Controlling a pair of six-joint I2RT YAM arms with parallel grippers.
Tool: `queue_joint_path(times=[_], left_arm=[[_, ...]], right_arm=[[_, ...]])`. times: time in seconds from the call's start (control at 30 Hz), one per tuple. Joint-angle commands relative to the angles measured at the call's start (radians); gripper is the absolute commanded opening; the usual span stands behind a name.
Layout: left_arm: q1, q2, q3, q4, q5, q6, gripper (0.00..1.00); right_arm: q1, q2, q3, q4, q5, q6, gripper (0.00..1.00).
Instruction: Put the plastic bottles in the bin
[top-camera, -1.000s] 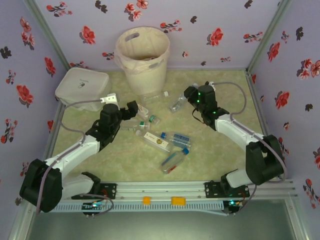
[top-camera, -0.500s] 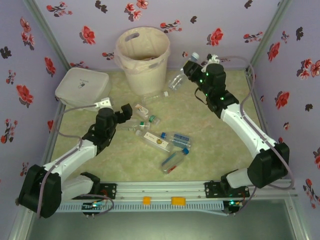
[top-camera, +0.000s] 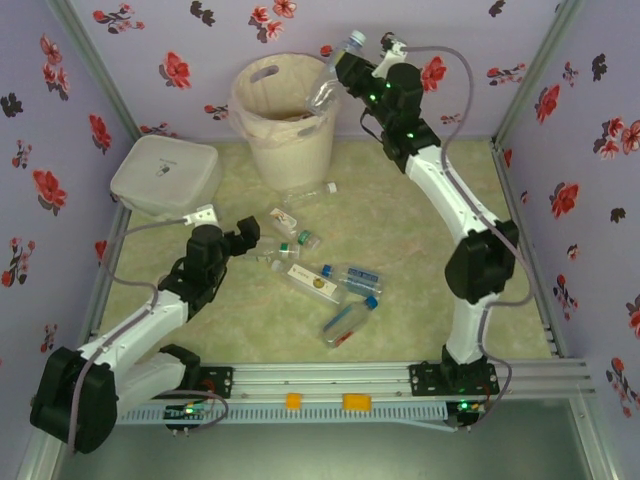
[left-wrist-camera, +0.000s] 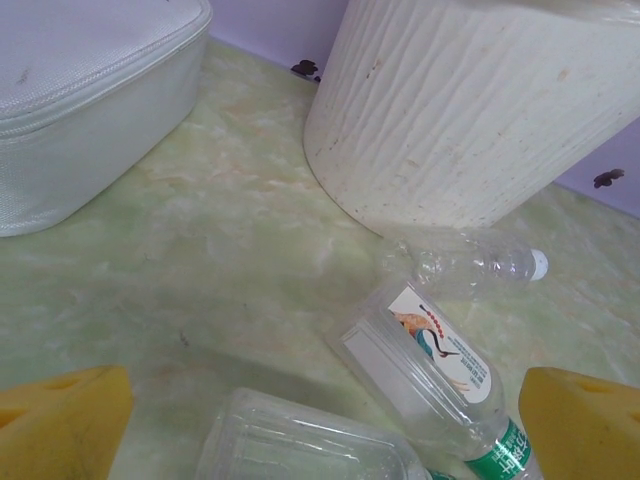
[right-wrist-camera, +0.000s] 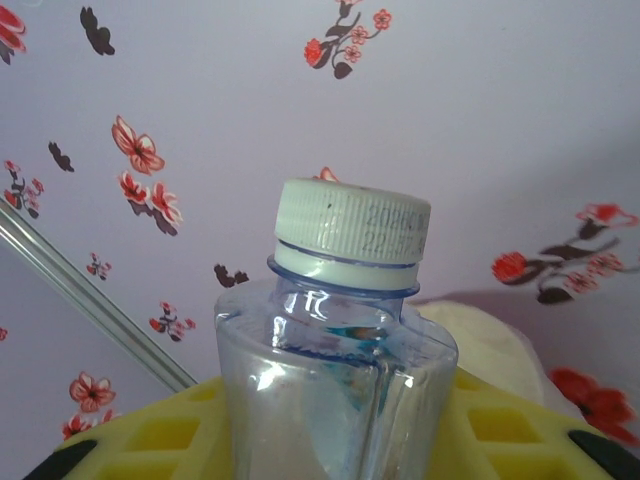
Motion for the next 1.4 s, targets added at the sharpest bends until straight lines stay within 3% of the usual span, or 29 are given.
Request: queue_joint_path(times=[0.0,0.17,0.47,0.53,0.7,1.03,1.37], left_arm=[[0.008,-0.027,-0.011,-0.038,0.005,0.002,1.0],[0.009,-0.053,-0.02,-0.067,0.014,0.005,1.0],[0.008,-0.11,-0.041,-0.114,0.018,-0.007,1.0],[0.009,-0.118,-0.039,-0.121,0.017,-0.008,1.0],[0.009,-0.122,-0.033,-0.13,0.016,-0.008,1.0],[0.009,-0.116,-0.025,-0.125,0.016,-0.01,1.0],[0.008,-0.074,0.01,-0.112,0.02,-0.012,1.0]], right_arm=[[-0.002,0.102,0.15,0.036,-0.057,-0.017,0.37],[-0.002,0.24,0.291,0.057,-0.065,-0.018,0.38],[0.019,0.345,0.365,0.035,-0.059,-0.064,0.42],[0.025,0.356,0.38,0.02,-0.05,-0.078,0.47],[0.029,0.354,0.39,0.017,-0.041,-0.088,0.72],[0.038,0.249,0.361,-0.038,-0.053,-0.163,0.81],[0.076,0.001,0.057,-0.073,-0.036,-0.296,0.88]])
